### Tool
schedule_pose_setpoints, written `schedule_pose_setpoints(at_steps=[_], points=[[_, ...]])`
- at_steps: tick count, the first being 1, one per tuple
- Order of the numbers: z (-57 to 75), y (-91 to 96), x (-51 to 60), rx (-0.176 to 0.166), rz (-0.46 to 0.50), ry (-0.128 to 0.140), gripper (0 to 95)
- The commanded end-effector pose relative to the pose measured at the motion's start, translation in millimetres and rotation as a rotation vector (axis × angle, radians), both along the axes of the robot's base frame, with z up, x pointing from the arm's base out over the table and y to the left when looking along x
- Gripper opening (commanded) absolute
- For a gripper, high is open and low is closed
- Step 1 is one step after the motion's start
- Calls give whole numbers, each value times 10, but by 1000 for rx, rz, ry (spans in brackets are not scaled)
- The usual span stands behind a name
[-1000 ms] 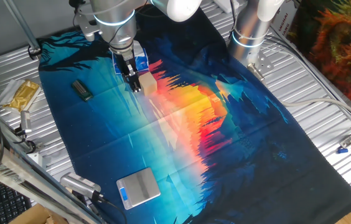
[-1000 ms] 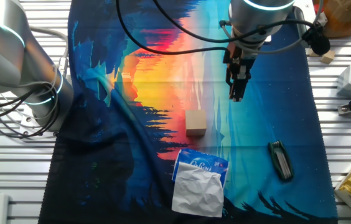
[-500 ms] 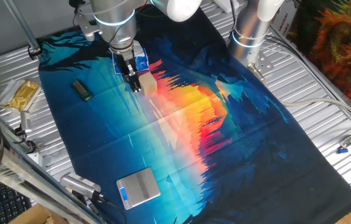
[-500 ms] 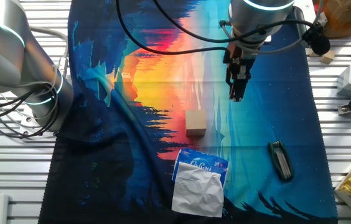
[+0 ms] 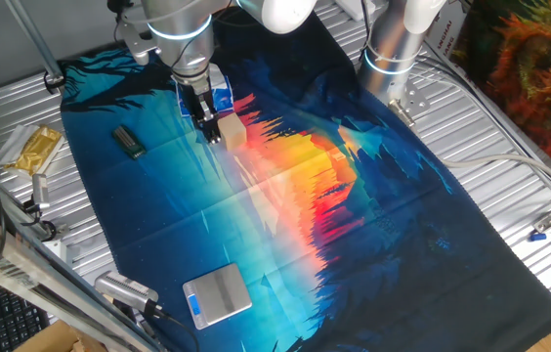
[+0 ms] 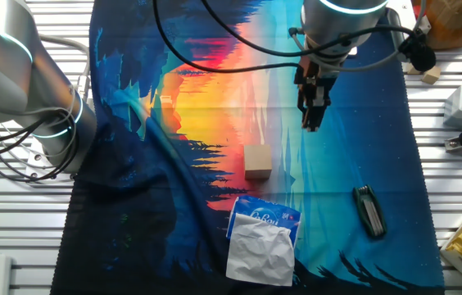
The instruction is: Place the block on the scale
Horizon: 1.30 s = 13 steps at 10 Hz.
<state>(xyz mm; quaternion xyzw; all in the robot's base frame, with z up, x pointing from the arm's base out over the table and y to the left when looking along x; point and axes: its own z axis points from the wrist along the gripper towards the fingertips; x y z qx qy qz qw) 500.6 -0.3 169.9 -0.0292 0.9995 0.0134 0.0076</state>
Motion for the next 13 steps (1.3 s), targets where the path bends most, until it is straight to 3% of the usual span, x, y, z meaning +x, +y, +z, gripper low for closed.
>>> schedule_pose_setpoints(at_steps=[1,2,4,5,6,7,8,10,12,13], points=[[8,2,-6,451,36,-45,0],[11,1,-10,442,22,-53,0],[52,-17,-2,168,57,3,0],[199,-72,35,38,56,48,0],[374,-123,71,-18,53,63,0],[571,-161,103,-119,77,60,0],[709,-176,120,-185,100,47,0],[759,-181,124,-188,80,19,0],[759,-182,124,-190,111,23,0],[759,-182,124,-207,100,24,0]])
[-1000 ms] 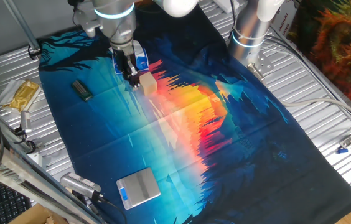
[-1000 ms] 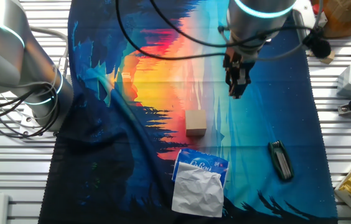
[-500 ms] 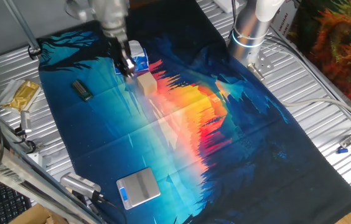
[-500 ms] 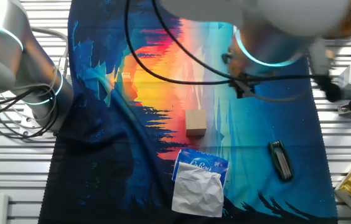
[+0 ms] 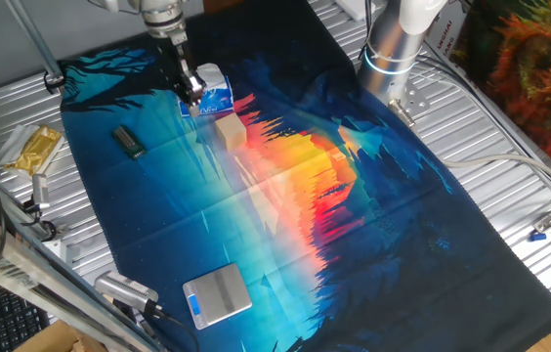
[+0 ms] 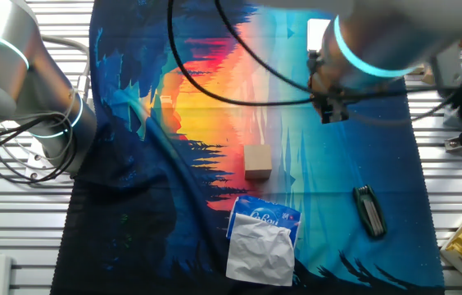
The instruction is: Place the block on the scale
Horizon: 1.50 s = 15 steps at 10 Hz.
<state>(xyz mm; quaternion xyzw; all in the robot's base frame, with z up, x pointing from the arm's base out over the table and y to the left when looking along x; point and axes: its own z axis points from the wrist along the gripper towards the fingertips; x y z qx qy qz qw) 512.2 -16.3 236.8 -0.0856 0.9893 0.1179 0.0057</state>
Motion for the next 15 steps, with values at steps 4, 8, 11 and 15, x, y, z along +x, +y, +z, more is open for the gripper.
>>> schedule_pose_setpoints(at_steps=[4,8,11,15], points=[[96,-32,4,-439,-81,6,0],[240,-348,-162,-321,-76,1,0],[392,-606,-351,-312,-118,-21,0],[333,-608,-357,-241,-169,-24,0]])
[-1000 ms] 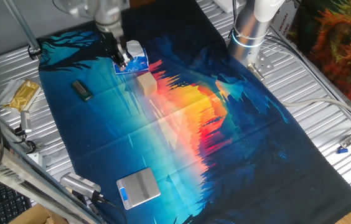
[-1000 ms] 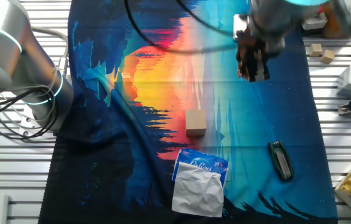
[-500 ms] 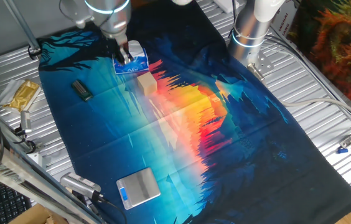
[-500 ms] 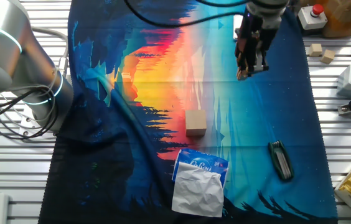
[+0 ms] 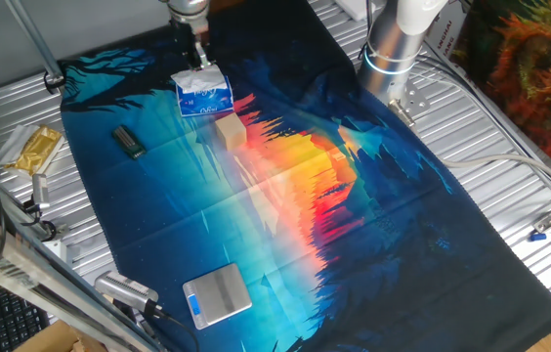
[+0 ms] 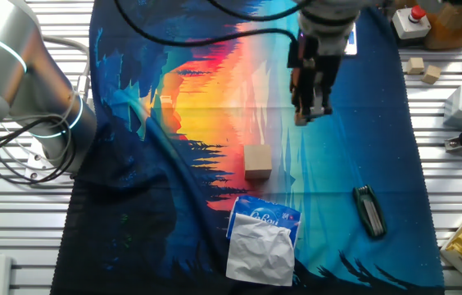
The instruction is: Place the block on the scale
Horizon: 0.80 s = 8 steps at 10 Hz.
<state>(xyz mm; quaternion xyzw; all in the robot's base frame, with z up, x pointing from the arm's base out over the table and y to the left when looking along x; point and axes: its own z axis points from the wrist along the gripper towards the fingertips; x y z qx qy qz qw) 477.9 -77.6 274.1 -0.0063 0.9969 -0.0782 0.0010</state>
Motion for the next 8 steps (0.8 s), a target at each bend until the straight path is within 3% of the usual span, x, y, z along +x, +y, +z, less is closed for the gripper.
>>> schedule_pose_setpoints(at_steps=[1,4,5,6,8], points=[[-86,7,-14,152,-7,-35,0],[-231,21,-18,148,-25,-35,0],[-278,28,-20,150,-21,-35,190],[-323,36,-22,149,-14,-34,190],[-429,59,-30,148,8,-38,570]])
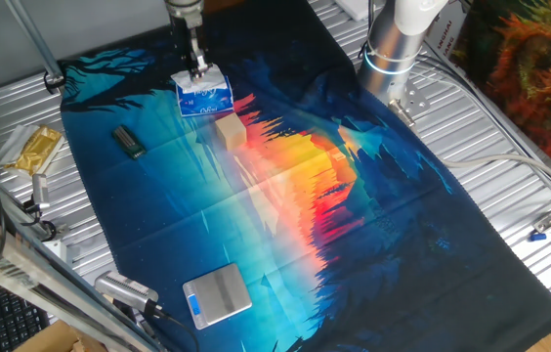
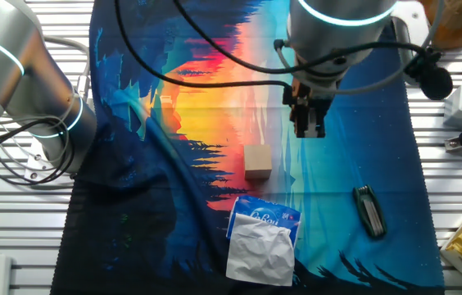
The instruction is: Place the block on the scale
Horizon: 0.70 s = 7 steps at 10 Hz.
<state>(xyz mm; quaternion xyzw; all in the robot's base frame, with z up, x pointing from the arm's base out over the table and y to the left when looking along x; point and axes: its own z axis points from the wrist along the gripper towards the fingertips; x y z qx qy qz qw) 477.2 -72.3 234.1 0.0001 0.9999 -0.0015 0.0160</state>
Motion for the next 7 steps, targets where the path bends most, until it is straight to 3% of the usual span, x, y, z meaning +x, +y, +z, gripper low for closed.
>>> schedule_pose_setpoints(at_steps=[1,4,7], points=[[-70,17,-28,-1,18,-10,760],[-199,56,-38,9,16,-11,760],[-334,104,-48,-1,-14,-13,760]])
